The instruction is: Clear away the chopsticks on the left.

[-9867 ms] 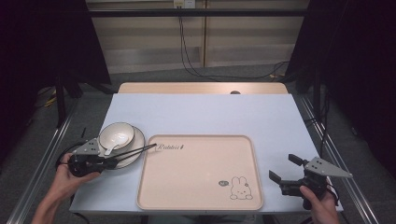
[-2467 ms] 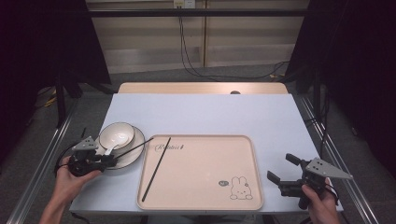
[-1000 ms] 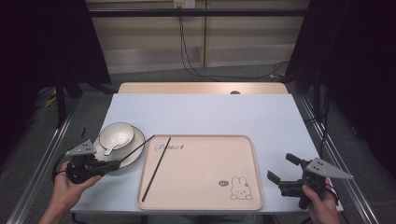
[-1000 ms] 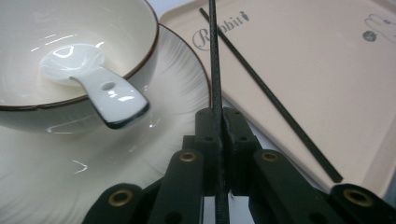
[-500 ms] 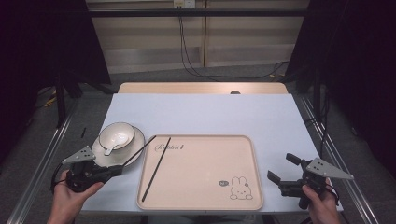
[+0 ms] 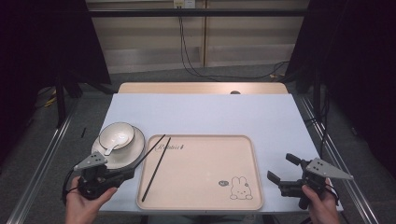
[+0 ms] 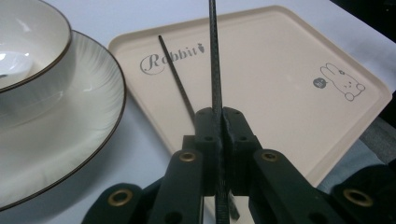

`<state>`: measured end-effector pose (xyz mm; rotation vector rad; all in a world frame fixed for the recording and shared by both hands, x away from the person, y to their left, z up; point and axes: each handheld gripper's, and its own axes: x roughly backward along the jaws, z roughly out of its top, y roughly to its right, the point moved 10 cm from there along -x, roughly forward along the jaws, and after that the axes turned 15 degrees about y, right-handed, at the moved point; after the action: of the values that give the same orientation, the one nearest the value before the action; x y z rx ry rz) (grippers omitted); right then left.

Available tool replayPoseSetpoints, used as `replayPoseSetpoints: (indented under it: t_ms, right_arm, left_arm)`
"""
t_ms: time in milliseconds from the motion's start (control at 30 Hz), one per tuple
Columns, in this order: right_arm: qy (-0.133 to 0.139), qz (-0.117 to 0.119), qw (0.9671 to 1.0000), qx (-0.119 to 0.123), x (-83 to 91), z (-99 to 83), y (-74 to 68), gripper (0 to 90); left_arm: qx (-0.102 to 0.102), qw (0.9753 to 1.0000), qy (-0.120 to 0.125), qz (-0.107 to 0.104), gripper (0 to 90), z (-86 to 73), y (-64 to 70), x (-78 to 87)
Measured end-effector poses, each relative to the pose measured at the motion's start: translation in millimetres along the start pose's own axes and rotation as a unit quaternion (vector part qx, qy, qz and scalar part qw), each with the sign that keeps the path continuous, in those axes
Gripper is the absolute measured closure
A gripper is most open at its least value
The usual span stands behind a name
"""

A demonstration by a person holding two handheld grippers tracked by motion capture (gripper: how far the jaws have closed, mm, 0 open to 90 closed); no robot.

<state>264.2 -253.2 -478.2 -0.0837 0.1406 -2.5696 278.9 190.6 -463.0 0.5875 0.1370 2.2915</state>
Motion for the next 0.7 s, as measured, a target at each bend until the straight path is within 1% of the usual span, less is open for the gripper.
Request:
replayPoseSetpoints:
  t_ms: [33,67,100,167,200,233,267,300,333,367,467,500,533,567,600,633,667,700]
  right_arm:
    - [0.0,0.0,1.0,-0.001,0.1,-0.1,-0.4,0.0]
    - [0.0,0.0,1.0,-0.001,0.1,-0.1,-0.4,0.0]
    - [-0.001,0.002,1.0,0.0,0.2,-0.2,-0.9,0.0]
    - [-0.001,0.002,1.0,-0.003,0.1,-0.1,-1.4,0.0]
    - [-0.002,0.0,1.0,-0.001,0.1,-0.4,-0.3,0.0]
    - [0.0,-0.001,1.0,-0.004,-0.1,-0.2,-0.4,0.0]
    - [-0.001,-0.001,1.0,0.0,-0.1,-0.3,0.6,0.0]
    - [-0.001,-0.002,1.0,0.0,-0.1,-0.3,0.6,0.0]
    - [-0.001,-0.002,1.0,0.0,-0.1,-0.3,0.6,0.0]
    - [0.0,0.0,1.0,-0.004,-0.1,-0.2,-0.8,0.0]
    - [-0.003,0.001,1.0,-0.002,0.3,-0.7,-0.7,0.0]
    - [0.0,-0.002,1.0,0.0,0.1,-0.1,0.0,0.0]
    - [0.0,-0.002,1.0,0.0,0.1,-0.1,0.0,0.0]
    - [-0.001,-0.002,1.0,0.0,0.0,-0.2,0.5,0.0]
    - [0.0,-0.001,1.0,-0.001,0.0,-0.2,0.0,0.0]
    - [-0.001,-0.001,1.0,0.001,0.0,-0.4,0.0,0.0]
    - [-0.001,-0.001,1.0,0.001,0.0,-0.4,0.0,0.0]
    - [-0.002,0.002,1.0,0.0,0.0,-0.5,-0.9,0.0]
  left_arm:
    - [0.0,1.0,0.0,0.0,85.9,0.0,0.0,0.0]
    - [-0.001,1.0,0.001,0.003,85.9,0.1,0.0,-3.6]
    - [0.008,0.9999,0.002,0.009,85.9,0.1,-0.8,-9.0]
    - [0.011,0.9999,0.005,0.009,85.9,0.5,-0.4,-11.9]
    - [0.016,0.9998,0.004,0.01,85.9,1.3,1.4,-17.2]
    - [0.015,0.9998,0.003,0.011,85.9,1.5,1.9,-19.2]
    - [0.015,0.9998,0.003,0.011,85.9,1.5,1.9,-19.2]
    - [0.019,0.9997,0.002,0.015,85.9,2.7,4.3,-26.2]
    - [0.019,0.9997,0.002,0.015,85.9,2.7,4.3,-26.2]
    - [0.024,0.9996,0.003,0.017,85.9,3.4,6.4,-32.3]
    - [0.026,0.9994,0.001,0.022,85.9,3.2,7.7,-36.9]
    - [0.032,0.9991,0.0,0.029,85.9,2.0,8.6,-41.4]
    - [0.032,0.9991,0.0,0.029,85.9,2.0,8.6,-41.4]
    - [0.039,0.9986,-0.001,0.037,85.9,0.5,7.3,-44.7]
    - [0.039,0.9986,-0.001,0.037,85.9,0.5,7.3,-44.7]
    - [0.039,0.9982,-0.005,0.044,85.9,-1.2,6.1,-46.9]
    - [0.039,0.9982,-0.005,0.044,86.0,-1.2,6.1,-46.9]
    - [0.044,0.9976,-0.006,0.053,86.0,-3.1,6.4,-49.4]
